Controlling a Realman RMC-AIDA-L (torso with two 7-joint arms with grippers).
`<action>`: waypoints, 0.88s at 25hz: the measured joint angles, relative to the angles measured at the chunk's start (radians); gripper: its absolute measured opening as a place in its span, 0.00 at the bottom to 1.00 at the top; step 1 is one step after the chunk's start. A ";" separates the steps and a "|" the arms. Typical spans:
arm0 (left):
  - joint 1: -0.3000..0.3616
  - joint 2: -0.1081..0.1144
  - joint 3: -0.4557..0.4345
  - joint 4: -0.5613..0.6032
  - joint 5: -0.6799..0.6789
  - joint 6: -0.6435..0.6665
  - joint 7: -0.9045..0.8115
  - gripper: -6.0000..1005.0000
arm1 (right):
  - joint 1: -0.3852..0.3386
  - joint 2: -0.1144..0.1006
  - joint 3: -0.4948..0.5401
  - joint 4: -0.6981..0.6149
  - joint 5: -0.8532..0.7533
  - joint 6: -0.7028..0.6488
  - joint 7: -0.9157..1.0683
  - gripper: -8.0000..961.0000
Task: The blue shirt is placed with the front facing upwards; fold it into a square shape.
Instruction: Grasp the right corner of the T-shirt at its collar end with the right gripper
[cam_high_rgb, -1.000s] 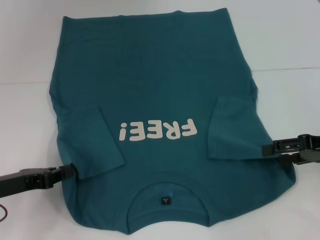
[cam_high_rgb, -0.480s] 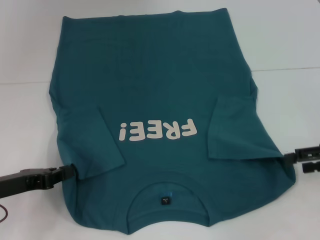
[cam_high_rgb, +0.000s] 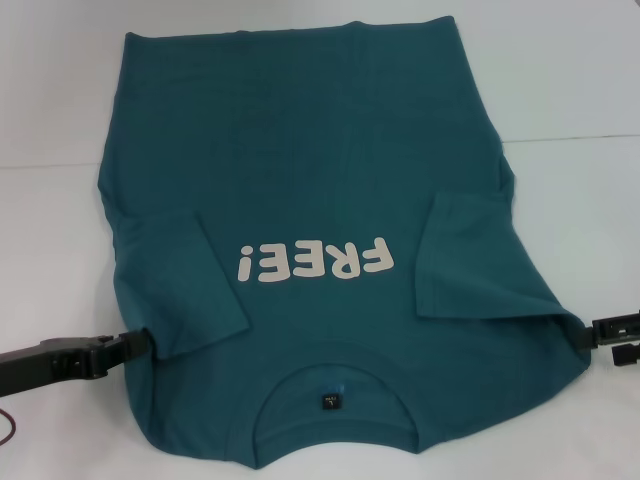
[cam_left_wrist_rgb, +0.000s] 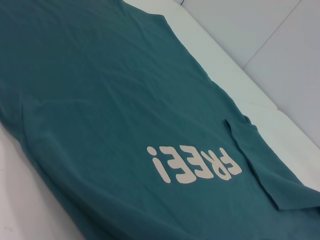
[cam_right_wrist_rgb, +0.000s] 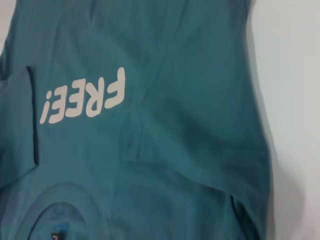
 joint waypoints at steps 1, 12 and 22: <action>0.000 0.000 0.000 0.000 0.000 0.000 0.000 0.05 | 0.000 0.001 0.000 0.000 -0.006 0.001 0.000 0.89; 0.000 0.002 -0.001 0.000 0.000 0.000 0.000 0.05 | 0.001 0.026 -0.001 0.002 -0.034 0.039 0.000 0.86; -0.001 0.002 -0.001 0.000 0.000 0.000 0.000 0.05 | 0.014 0.057 -0.001 0.005 -0.034 0.054 0.000 0.84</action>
